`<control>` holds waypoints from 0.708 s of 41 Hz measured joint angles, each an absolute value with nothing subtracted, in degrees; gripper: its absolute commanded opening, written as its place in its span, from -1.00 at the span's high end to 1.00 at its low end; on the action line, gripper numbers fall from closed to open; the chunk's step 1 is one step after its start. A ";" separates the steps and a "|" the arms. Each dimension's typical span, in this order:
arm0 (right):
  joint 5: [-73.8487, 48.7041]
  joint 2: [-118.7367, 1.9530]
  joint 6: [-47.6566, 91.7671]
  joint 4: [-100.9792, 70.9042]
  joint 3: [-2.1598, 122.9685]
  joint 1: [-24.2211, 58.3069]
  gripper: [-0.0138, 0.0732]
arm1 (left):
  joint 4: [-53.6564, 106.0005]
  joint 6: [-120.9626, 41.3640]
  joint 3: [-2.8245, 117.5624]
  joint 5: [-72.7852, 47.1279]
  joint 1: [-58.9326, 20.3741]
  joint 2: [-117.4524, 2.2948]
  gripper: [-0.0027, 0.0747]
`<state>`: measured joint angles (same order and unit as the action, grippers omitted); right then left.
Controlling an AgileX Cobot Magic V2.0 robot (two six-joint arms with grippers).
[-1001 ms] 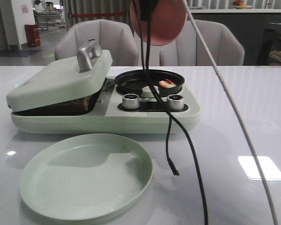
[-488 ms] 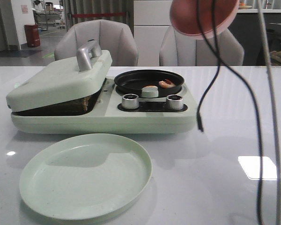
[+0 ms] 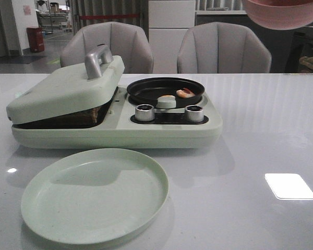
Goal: Make breakfast with bread and shrimp
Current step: 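Carry the emptied pink bowl back and lower it onto the table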
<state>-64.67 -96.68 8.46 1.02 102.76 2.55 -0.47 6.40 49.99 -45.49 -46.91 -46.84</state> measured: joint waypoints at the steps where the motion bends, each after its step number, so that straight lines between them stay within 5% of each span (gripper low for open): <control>1: -63.94 -96.03 8.74 0.48 101.22 1.59 0.65 | -0.47 6.40 49.99 -45.49 -46.91 -46.84 0.50; 17: -51.48 -89.70 9.70 -3.99 77.33 -6.05 0.65 | -0.47 6.40 49.99 -45.54 -46.91 -46.84 0.50; 29: -47.76 -96.43 10.14 -7.66 73.42 -6.17 0.65 | -0.47 6.40 49.99 -45.54 -46.91 -46.84 0.50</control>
<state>-47.76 -96.43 10.14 -7.66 73.42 -6.17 -0.47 6.40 49.99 -45.54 -46.91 -46.84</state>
